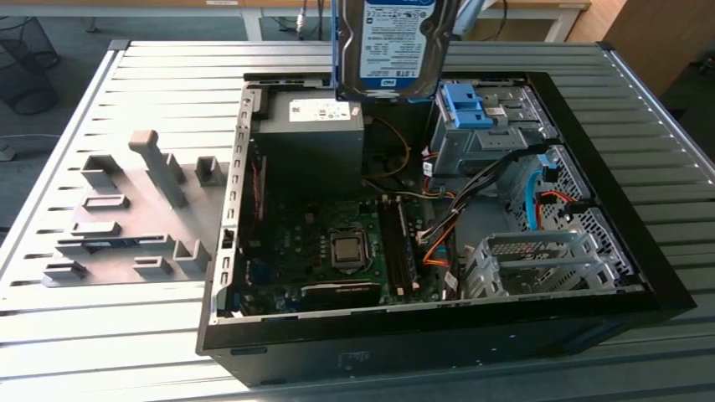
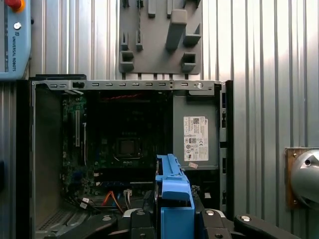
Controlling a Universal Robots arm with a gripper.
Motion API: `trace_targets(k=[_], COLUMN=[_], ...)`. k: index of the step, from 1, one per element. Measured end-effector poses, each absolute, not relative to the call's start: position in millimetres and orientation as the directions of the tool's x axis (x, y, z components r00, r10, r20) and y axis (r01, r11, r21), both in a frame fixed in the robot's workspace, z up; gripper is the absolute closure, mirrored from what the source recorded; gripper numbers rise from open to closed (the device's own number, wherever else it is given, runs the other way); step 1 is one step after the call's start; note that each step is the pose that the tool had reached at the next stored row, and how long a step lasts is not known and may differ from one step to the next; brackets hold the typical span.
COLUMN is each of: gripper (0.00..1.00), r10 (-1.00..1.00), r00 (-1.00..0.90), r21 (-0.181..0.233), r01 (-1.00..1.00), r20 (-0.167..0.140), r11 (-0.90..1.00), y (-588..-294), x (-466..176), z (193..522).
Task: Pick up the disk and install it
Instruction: 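Pick up the disk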
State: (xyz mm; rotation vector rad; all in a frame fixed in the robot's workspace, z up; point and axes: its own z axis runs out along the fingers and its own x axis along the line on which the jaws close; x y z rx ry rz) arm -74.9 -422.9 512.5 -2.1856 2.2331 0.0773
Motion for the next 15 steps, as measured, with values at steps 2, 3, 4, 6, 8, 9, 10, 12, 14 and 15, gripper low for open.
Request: trace_targets(k=[2,3,4,6,8,9,10,12,14,15], gripper=[0.64,0.64,0.64,0.64,0.64,0.64,0.64,0.64,0.64,0.64], r10=[-0.999,-0.999,-0.999,-0.999,-0.999,-0.999,-0.999,-0.999,-0.999,-0.999], r00=[-0.022,-0.022,-0.022,-0.022,-0.022,-0.022,-0.022,-0.022,-0.022,-0.022], r21=[0.024,0.024,0.024,0.024,0.024,0.024,0.024,0.024,0.024,0.024], r01=[-0.999,-0.999,-0.999,-0.999,-0.999,-0.999,-0.999,-0.999,-0.999,-0.999], r20=[-0.046,-0.046,-0.046,-0.046,-0.046,-0.046,-0.046,-0.046,-0.046,-0.046], r11=[0.021,0.021,0.021,0.021,0.021,0.021,0.021,0.021,0.021,0.021], y=[-422.8,-422.8,-422.9,-422.8,-422.8,-422.8,-422.8,-422.8,-422.8,-422.8], x=[-73.1,-72.5,-71.8,-70.8,-69.6,-68.9,-68.3,-67.3,-66.3,-65.9], z=[512.5,512.6,512.5,512.5,512.5,512.5,512.5,512.5,512.5,512.5])
